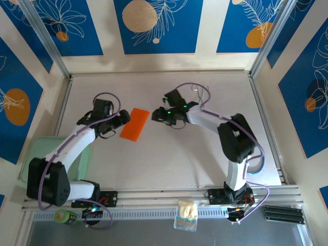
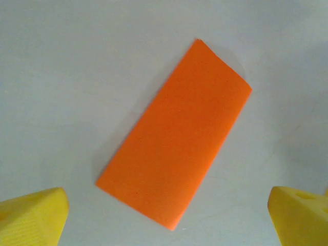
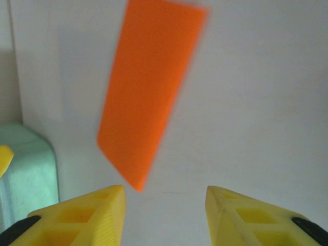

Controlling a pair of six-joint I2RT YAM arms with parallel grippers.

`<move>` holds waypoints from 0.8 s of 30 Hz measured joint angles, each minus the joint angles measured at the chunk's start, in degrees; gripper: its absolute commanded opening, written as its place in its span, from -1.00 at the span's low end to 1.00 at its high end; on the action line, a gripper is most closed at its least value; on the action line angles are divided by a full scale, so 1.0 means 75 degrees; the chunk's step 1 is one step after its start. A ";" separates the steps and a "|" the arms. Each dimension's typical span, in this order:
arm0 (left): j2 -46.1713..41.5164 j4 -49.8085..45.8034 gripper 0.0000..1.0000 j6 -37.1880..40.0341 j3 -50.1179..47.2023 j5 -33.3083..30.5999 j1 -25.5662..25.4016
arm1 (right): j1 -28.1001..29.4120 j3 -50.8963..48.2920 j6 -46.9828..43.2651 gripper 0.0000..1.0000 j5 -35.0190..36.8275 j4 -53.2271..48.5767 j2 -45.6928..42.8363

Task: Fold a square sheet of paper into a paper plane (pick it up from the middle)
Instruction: Move the paper to the center of the table.

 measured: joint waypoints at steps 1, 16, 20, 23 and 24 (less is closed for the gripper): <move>-0.0219 0.0003 0.99 -0.0026 -0.0117 -0.0055 0.0096 | 0.0172 0.0338 -0.0035 -0.13 -0.0096 -0.0029 0.0321; -0.1058 0.0006 0.99 -0.0306 -0.0659 -0.0265 0.0609 | 0.1119 0.3998 -0.0702 -0.16 -0.0807 -0.1641 0.3480; -0.1040 0.0032 0.99 -0.0297 -0.0659 -0.0175 0.0609 | 0.1116 0.4115 -0.1049 -0.16 -0.0836 -0.2072 0.3637; -0.0938 0.0067 0.99 -0.0230 -0.0659 0.0009 0.0615 | 0.1070 0.4112 -0.1501 -0.15 -0.0845 -0.2328 0.3614; -0.0874 0.0087 0.99 -0.0146 -0.0659 0.0117 0.0618 | 0.1037 0.4016 -0.1684 -0.16 -0.0868 -0.2369 0.3552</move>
